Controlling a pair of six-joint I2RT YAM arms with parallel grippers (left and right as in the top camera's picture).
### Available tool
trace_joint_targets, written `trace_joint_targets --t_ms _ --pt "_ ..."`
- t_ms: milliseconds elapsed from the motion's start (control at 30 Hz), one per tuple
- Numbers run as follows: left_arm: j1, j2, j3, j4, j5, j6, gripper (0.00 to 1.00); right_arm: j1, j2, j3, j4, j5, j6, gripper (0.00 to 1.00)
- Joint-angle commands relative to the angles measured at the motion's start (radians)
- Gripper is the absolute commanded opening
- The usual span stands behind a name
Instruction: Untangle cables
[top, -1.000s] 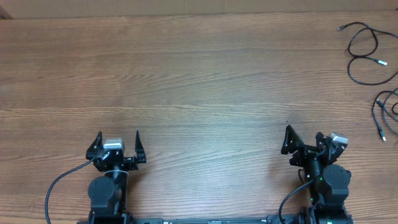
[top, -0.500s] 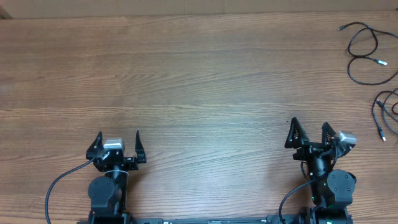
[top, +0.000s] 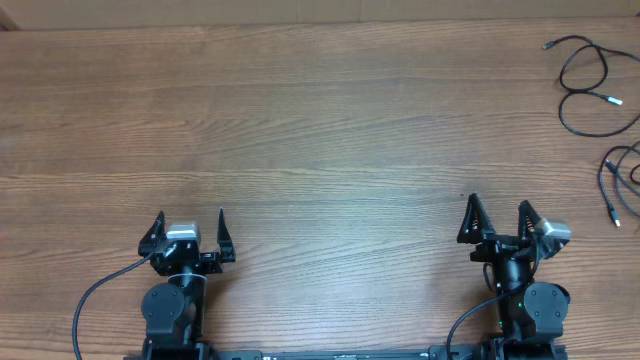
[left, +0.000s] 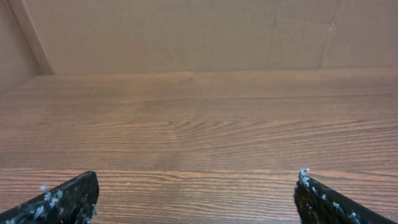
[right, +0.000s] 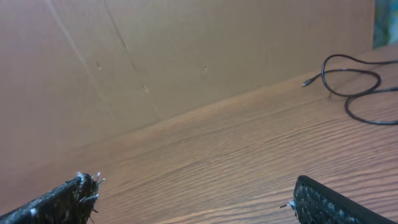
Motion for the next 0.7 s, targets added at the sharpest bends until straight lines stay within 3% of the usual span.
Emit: trace_joint_targets --t_ms 0,233,467,667 --pt "0.005 -0.004 -0.002 0.0 0.008 0.012 1.0 0.004 -0.012 -0.01 0.0 0.003 -0.076 1.0" --pt "0.005 -0.004 -0.002 0.0 0.008 0.012 1.0 0.004 -0.012 -0.011 -0.001 -0.021 -0.194 1.0" --pt "0.005 -0.004 -0.002 0.0 0.009 0.012 1.0 0.0 -0.012 -0.011 -0.001 -0.012 -0.455 1.0" --pt "0.005 -0.004 -0.002 0.0 0.008 0.012 1.0 -0.012 -0.012 -0.011 -0.001 -0.012 -0.463 1.0"
